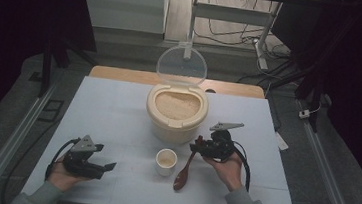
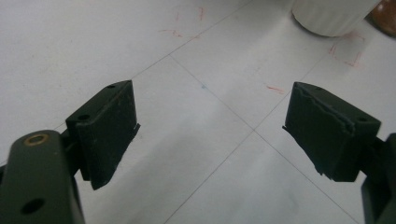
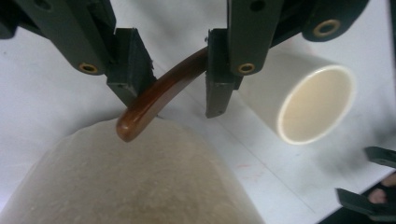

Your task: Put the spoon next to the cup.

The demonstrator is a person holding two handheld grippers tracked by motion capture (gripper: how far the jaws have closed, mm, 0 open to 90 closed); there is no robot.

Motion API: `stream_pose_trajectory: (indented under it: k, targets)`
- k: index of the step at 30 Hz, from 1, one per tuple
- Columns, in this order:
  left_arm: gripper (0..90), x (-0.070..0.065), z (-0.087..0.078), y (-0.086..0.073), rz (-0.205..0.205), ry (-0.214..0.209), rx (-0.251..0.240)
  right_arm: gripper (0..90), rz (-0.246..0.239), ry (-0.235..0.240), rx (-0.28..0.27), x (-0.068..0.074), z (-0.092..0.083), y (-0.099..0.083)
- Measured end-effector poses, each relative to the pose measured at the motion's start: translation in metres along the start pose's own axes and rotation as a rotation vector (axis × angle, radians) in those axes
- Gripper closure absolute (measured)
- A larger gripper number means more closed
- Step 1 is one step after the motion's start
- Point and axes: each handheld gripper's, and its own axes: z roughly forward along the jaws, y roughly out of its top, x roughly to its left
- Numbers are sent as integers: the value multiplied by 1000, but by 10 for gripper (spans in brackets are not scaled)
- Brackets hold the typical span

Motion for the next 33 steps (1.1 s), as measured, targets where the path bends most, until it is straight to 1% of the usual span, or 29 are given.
stream_pose_trajectory:
  k: [2,5,7,12,15,17,19,23,25,27,29,31,33]
  targets:
    - [167,0,0,0,-2,-1,-1,616,8,-6,2,-1,4,0]
    - [167,1,0,0,-4,-1,-1,594,6,-38,16,-3,10,-1]
    - [167,1,0,0,-1,0,1,579,12,-42,17,-5,15,-2]
    - [167,1,0,0,-3,-1,0,508,4,-111,53,-8,24,-7]
    - [167,0,0,0,-3,-2,0,472,0,-136,71,-8,27,-10]
    - [167,0,0,0,-1,-3,1,437,0,-163,81,-8,28,-11]
    - [167,0,0,0,1,-3,2,418,12,-174,93,-9,29,-12]
    - [167,0,1,-1,0,-4,3,371,14,-192,90,-9,29,-11]
    - [167,0,0,-1,0,-5,1,347,13,-219,64,-9,25,-11]
    - [167,0,0,-1,-1,-5,-1,337,31,-219,28,-10,18,-11]
    - [167,0,0,-1,-3,-4,-3,342,26,-211,-7,-11,8,-11]
    - [167,0,-1,-1,-2,-4,-4,356,1,-185,-46,-9,-3,-14]
    - [167,0,-1,-1,-3,-2,-4,371,-43,-164,-74,-6,-15,-17]
